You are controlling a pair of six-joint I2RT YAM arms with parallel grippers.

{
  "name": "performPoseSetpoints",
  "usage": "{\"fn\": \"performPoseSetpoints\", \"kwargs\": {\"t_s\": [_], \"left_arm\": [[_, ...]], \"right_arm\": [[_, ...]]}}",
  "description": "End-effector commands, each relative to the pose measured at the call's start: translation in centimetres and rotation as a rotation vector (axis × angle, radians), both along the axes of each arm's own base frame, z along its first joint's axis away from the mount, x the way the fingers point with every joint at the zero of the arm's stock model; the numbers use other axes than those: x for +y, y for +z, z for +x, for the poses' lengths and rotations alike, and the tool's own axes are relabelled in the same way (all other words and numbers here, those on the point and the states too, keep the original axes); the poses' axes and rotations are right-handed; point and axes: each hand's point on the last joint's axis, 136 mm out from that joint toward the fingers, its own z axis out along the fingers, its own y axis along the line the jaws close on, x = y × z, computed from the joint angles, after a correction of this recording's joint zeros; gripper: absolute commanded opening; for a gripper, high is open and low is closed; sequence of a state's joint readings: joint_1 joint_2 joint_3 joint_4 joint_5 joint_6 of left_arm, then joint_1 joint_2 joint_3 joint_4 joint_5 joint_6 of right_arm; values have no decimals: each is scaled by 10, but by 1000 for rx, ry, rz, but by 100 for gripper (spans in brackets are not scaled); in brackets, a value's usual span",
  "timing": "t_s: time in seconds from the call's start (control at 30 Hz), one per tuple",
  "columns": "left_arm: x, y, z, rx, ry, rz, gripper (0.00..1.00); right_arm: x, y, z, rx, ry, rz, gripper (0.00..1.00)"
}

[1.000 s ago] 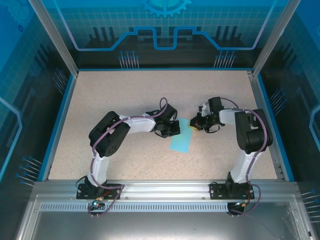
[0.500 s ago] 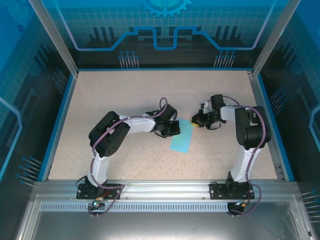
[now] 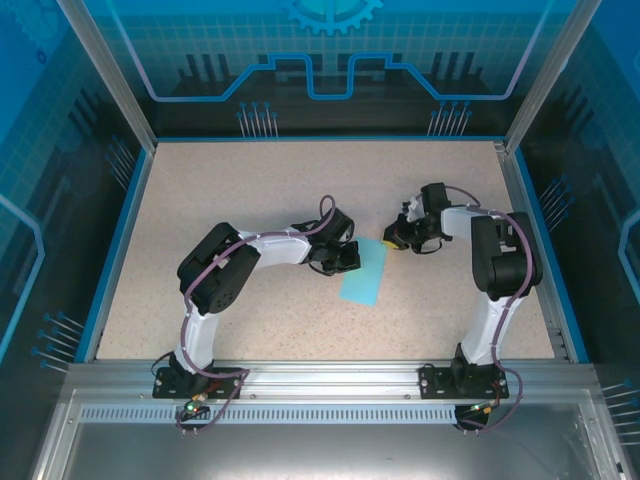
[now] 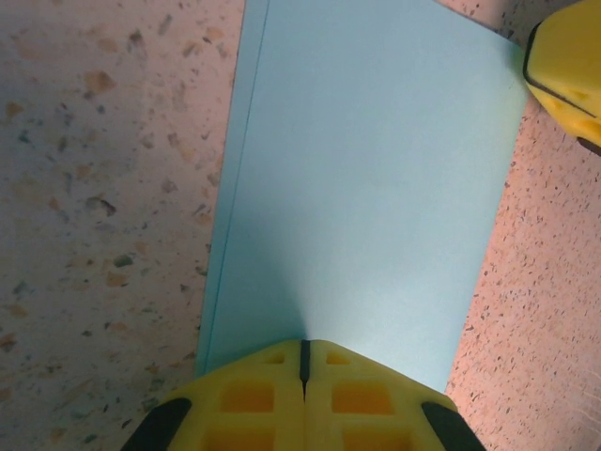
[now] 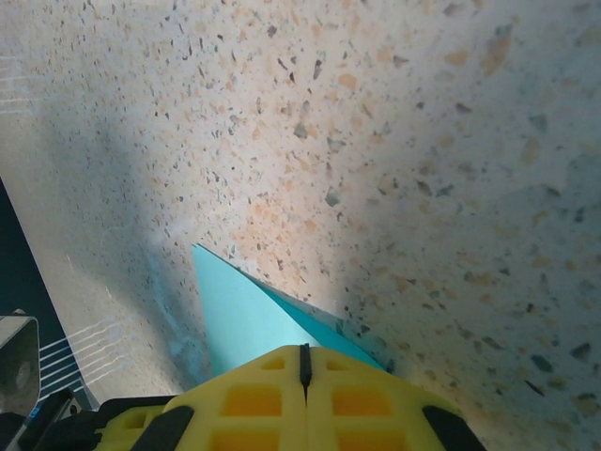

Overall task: Fold a paper plane with a square sheet of paper (pick it up from the middle)
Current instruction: Fold the square sheet of paper in half at the center of the table.

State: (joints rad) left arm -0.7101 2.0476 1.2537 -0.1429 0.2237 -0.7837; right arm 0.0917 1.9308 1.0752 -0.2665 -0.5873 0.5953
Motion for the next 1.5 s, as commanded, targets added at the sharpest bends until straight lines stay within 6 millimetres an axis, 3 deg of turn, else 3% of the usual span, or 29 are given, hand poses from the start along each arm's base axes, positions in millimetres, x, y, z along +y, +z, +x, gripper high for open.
{"fn": "performPoseSetpoints", "kwargs": {"t_s": [0.0, 0.07, 0.23, 0.43, 0.53, 0.9, 1.0, 1.27, 1.37, 1.47], "left_arm": [[39, -63, -43, 159, -8, 200, 0], [38, -62, -43, 158, -6, 197, 0], [40, -63, -44, 162, -8, 201, 0], [37, -62, -42, 159, -1, 197, 0], [37, -60, -41, 153, 1, 199, 0], [36, -58, -41, 153, -6, 196, 0], [37, -59, -41, 152, -5, 198, 0], [36, -58, -41, 151, -4, 196, 0], [36, -58, -40, 150, -3, 193, 0], [35, -59, -40, 151, -1, 193, 0]], "right_arm": [[2, -14, -6, 62, -9, -9, 0], [-9, -26, -13, 115, -30, -91, 0], [-7, -32, -17, 122, -51, -87, 0], [8, 9, 0, 21, -52, 38, 0], [10, 18, 9, -3, -56, 54, 0], [-7, -33, -11, 135, -105, -60, 0], [-5, -25, -10, 115, -108, -45, 0], [-5, 24, 6, -9, -141, 13, 0], [-4, 23, 8, -28, -158, 18, 0], [0, 6, 2, 24, -141, 17, 0]]}}
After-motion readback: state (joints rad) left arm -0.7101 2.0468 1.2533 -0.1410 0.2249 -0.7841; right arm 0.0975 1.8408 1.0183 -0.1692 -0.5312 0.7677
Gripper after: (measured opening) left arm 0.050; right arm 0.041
